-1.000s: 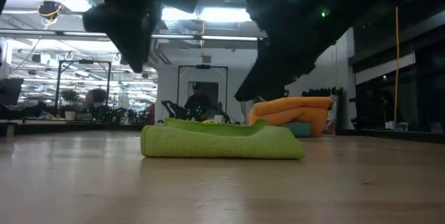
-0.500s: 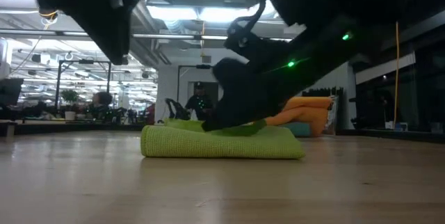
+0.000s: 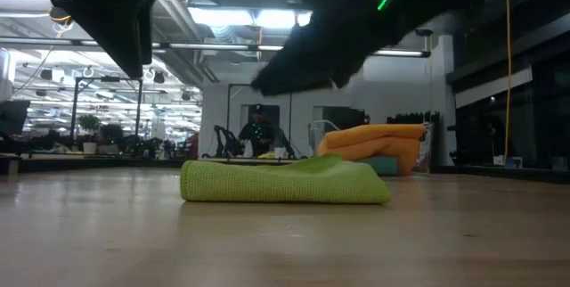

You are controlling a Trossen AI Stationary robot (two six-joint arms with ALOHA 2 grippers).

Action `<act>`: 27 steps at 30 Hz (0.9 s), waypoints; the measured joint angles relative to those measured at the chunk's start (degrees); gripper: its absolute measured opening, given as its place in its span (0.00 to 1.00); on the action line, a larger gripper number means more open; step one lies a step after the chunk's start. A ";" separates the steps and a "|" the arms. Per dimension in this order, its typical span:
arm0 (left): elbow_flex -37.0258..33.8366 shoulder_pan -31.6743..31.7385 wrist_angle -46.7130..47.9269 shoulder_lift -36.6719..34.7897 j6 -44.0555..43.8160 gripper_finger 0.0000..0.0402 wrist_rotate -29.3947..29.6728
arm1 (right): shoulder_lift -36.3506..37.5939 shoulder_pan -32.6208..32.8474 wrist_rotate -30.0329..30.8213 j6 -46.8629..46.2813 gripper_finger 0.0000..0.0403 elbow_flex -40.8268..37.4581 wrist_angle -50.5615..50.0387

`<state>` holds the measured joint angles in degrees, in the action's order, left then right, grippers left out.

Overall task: Fold microfiber towels
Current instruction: Put the folded green microfiber cloth into the transparent bin

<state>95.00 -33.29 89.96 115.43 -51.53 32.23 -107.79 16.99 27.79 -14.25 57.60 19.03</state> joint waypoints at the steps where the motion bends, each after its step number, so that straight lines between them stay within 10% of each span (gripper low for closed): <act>1: 0.00 -0.11 0.03 0.01 0.00 0.40 0.00 | 1.37 0.68 -3.86 1.43 0.40 -0.02 -1.08; 7: 0.00 -0.51 -0.30 0.01 -0.47 0.40 0.04 | 3.90 5.08 -21.12 1.02 0.40 -0.02 -4.90; 17: -0.02 -0.58 -1.75 0.01 -0.55 0.40 0.20 | -0.51 9.79 -17.93 -1.29 0.43 -0.07 -4.93; 27: -0.02 -0.56 -2.67 0.03 -0.55 0.40 0.24 | -4.56 5.79 -12.38 3.69 0.78 -0.11 -6.52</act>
<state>94.98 -33.85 87.29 115.46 -52.07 32.47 -112.35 22.79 15.41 -10.56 57.49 12.52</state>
